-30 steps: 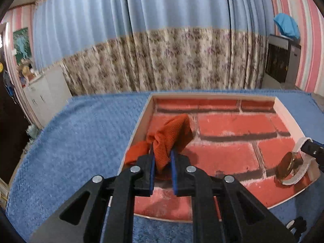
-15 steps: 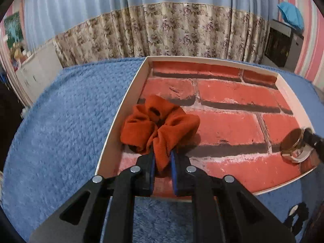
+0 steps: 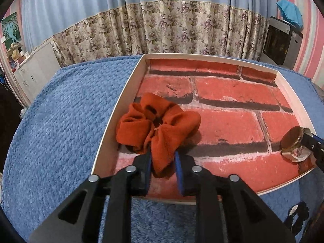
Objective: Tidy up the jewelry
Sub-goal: 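Open the left tool on the scrunchie while the right tool releases the watch in the tray, then move both open tools back toward the remaining jewelry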
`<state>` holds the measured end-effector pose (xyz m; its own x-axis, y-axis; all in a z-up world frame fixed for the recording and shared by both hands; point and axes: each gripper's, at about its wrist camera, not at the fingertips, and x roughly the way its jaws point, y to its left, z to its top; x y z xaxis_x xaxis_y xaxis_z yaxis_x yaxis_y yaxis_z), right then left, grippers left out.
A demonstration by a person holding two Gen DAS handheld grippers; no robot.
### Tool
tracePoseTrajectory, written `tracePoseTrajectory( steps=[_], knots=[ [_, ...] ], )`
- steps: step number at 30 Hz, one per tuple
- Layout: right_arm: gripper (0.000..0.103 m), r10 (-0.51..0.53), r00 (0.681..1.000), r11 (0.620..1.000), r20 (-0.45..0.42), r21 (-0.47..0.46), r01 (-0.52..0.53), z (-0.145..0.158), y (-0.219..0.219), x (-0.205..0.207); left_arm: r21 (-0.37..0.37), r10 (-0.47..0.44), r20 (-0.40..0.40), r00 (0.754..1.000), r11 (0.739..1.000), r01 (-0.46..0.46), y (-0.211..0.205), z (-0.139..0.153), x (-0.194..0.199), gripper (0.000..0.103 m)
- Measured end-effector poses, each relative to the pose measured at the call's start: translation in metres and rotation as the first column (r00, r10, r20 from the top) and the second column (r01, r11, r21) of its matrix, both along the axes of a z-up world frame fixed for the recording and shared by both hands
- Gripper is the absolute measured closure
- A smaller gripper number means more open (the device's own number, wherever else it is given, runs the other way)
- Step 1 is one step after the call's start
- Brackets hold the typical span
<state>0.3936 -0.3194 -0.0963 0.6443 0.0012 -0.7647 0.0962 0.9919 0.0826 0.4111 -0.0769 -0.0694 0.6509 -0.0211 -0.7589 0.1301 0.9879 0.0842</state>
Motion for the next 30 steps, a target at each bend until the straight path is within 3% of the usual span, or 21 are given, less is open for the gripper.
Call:
tracePoseTrajectory(
  steps=[1, 2, 5, 9, 11, 14, 24, 30],
  knots=[
    [0.069, 0.002, 1.0, 1.0, 0.003, -0.004, -0.002, 0.001, 0.001, 0.0, 0.001, 0.002, -0.001, 1.0, 1.0, -0.002, 0.0, -0.001, 0.0, 0.061],
    [0.064, 0.006, 1.0, 1.0, 0.006, -0.003, -0.006, 0.002, 0.003, 0.0, -0.001, 0.004, -0.002, 1.0, 1.0, -0.004, 0.0, -0.001, 0.0, 0.058],
    [0.057, 0.007, 1.0, 1.0, 0.009, -0.001, -0.007, 0.003, 0.007, 0.0, -0.015, 0.006, -0.002, 1.0, 1.0, -0.006, 0.002, 0.0, 0.0, 0.057],
    [0.049, 0.014, 1.0, 1.0, 0.027, 0.017, -0.014, 0.009, 0.007, -0.005, -0.045, -0.006, 0.007, 1.0, 0.999, 0.006, 0.005, 0.003, -0.002, 0.047],
    [0.039, 0.008, 0.999, 1.0, 0.046, 0.018, -0.009, 0.015, 0.006, -0.008, -0.064, -0.01, 0.02, 1.0, 0.998, 0.012, 0.006, 0.006, -0.004, 0.043],
    [0.039, 0.009, 0.996, 1.0, 0.086, 0.014, -0.01, 0.03, 0.005, -0.014, -0.087, -0.021, 0.039, 0.999, 0.996, 0.024, 0.007, 0.014, -0.009, 0.035],
    [0.039, 0.005, 0.989, 1.0, 0.147, -0.007, -0.004, 0.069, -0.004, -0.045, -0.134, -0.035, 0.109, 0.993, 0.99, 0.05, 0.011, 0.063, -0.042, 0.034],
    [0.036, 0.004, 0.978, 1.0, 0.209, -0.014, -0.001, 0.096, -0.023, -0.094, -0.09, -0.005, 0.224, 0.975, 0.996, 0.026, 0.037, 0.097, -0.091, 0.03]
  ],
)
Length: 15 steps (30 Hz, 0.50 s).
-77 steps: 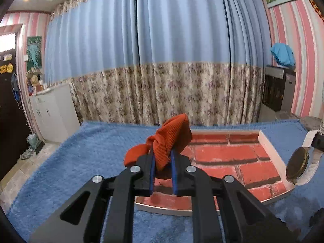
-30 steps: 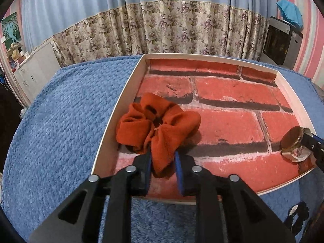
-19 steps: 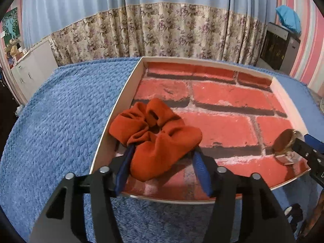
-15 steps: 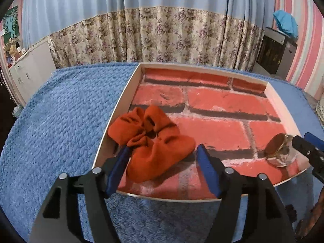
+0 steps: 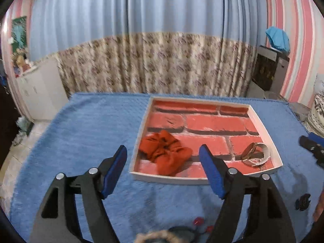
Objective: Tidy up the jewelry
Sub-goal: 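Move both open tools back toward the remaining jewelry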
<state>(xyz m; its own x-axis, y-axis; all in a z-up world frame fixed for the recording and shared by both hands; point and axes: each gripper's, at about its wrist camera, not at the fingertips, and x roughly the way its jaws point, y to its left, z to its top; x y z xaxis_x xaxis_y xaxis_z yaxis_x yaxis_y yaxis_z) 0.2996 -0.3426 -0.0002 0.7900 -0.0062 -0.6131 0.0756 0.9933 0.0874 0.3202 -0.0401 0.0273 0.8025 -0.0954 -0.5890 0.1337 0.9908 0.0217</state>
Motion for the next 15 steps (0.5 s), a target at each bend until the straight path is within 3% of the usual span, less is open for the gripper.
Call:
tracePoseTrajectory(
  steps=[4, 9, 13, 15],
  knots=[
    [0.035, -0.011, 0.999, 1.0, 0.044, -0.001, 0.011, 0.008, -0.01, -0.043, 0.021, 0.016, 0.073, 0.997, 1.0, -0.018, 0.021, 0.008, -0.042, 0.027],
    [0.033, -0.01, 0.994, 1.0, 0.107, -0.018, 0.012, 0.01, -0.013, -0.102, 0.043, 0.041, 0.133, 0.99, 0.998, -0.047, 0.037, -0.003, -0.093, 0.027],
    [0.03, -0.022, 0.993, 1.0, 0.114, -0.004, 0.023, 0.0, -0.015, -0.137, 0.024, 0.058, 0.162, 0.985, 0.998, -0.063, 0.047, -0.017, -0.136, 0.016],
    [0.03, -0.025, 0.995, 1.0, 0.1, 0.009, 0.025, -0.009, -0.017, -0.15, 0.034, 0.067, 0.177, 0.982, 0.997, -0.074, 0.048, -0.025, -0.157, 0.016]
  ],
)
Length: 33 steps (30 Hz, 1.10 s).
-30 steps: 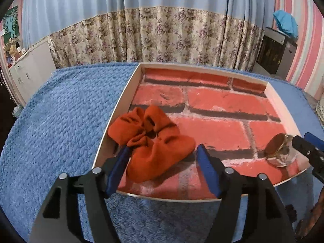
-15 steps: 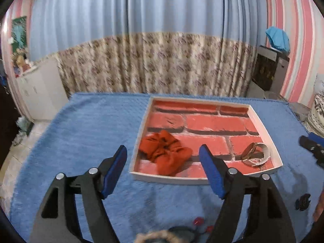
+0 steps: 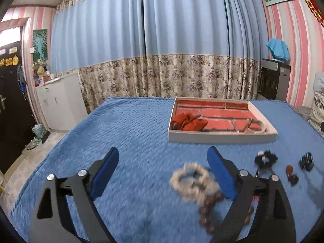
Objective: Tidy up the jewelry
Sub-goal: 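Move both open tools back toward the remaining jewelry, then grasp the wooden bead bracelet with the left tool while the right tool grasps the brown pendant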
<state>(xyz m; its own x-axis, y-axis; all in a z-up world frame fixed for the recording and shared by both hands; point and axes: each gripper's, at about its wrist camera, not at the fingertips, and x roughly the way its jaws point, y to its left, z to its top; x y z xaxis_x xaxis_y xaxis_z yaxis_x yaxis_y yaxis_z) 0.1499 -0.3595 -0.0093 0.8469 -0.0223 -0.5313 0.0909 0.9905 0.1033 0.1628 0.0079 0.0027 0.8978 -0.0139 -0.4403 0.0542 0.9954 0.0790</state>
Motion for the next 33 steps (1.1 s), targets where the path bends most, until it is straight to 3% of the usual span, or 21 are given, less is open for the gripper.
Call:
tracePoseTrajectory(
  steps=[6, 13, 20, 29, 33],
  knots=[
    [0.03, -0.036, 0.999, 0.999, -0.026, 0.011, 0.037, -0.029, -0.002, -0.036, -0.006, 0.016, -0.002, 1.0, 1.0, -0.016, -0.001, -0.023, -0.039, 0.016],
    [0.03, -0.039, 0.999, 0.999, -0.034, -0.016, 0.038, -0.045, 0.012, -0.051, 0.015, -0.003, -0.032, 0.999, 1.0, 0.003, -0.015, -0.038, -0.05, 0.016],
    [0.031, -0.021, 0.998, 1.0, -0.051, -0.011, 0.021, -0.055, 0.02, -0.048, 0.019, -0.026, -0.07, 0.997, 0.999, 0.027, -0.022, -0.045, -0.044, 0.016],
    [0.038, -0.09, 0.992, 0.994, -0.093, -0.064, 0.084, -0.062, -0.004, -0.03, 0.045, -0.027, -0.115, 0.993, 0.998, 0.032, -0.034, -0.051, -0.03, 0.017],
    [0.042, -0.082, 0.991, 0.996, -0.107, -0.03, 0.08, -0.068, -0.005, -0.027, 0.043, -0.04, -0.137, 0.99, 0.998, 0.047, -0.037, -0.055, -0.025, 0.026]
  ],
)
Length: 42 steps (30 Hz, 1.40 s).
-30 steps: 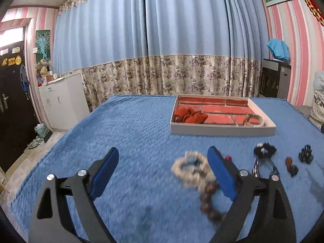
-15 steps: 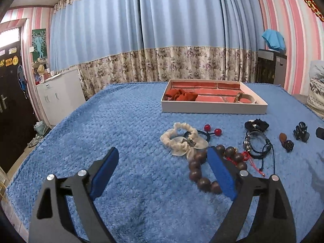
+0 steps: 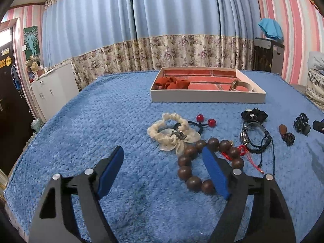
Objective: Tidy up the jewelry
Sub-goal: 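Grasp the wooden bead bracelet with the left tool while the right tool grasps the brown pendant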
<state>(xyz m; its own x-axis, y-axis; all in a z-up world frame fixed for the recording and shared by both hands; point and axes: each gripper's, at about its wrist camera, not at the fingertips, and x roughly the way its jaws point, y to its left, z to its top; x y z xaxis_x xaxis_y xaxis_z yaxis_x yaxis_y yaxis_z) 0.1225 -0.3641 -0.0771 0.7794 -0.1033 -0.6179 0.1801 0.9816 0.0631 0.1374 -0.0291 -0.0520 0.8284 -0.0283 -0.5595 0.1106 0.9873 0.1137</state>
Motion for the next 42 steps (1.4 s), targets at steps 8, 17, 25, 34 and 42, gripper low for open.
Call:
tracePoseTrajectory(
  steps=[8, 17, 25, 34, 42],
  knots=[
    [0.055, 0.114, 0.993, 0.993, -0.04, 0.014, -0.114, -0.008, 0.053, 0.009, 0.004, -0.017, -0.073, 0.997, 1.0, 0.017, -0.002, -0.009, 0.012, 0.054],
    [0.066, 0.11, 0.99, 0.994, -0.084, 0.011, -0.109, -0.015, 0.071, 0.028, -0.016, -0.061, -0.151, 0.987, 0.998, 0.059, -0.005, -0.019, 0.022, 0.074],
    [0.073, 0.111, 0.985, 0.994, -0.129, 0.017, -0.11, -0.025, 0.078, 0.045, -0.033, -0.13, -0.229, 0.965, 0.992, 0.125, -0.013, -0.029, 0.031, 0.075],
    [0.086, 0.1, 0.983, 0.995, -0.157, 0.012, -0.099, -0.033, 0.08, 0.055, -0.056, -0.15, -0.258, 0.954, 0.989, 0.14, -0.015, -0.035, 0.036, 0.084],
    [0.087, 0.096, 0.993, 0.995, -0.072, 0.027, -0.094, -0.018, 0.074, 0.038, -0.114, -0.165, -0.171, 0.971, 0.983, 0.147, -0.005, -0.02, 0.02, 0.084]
  ],
)
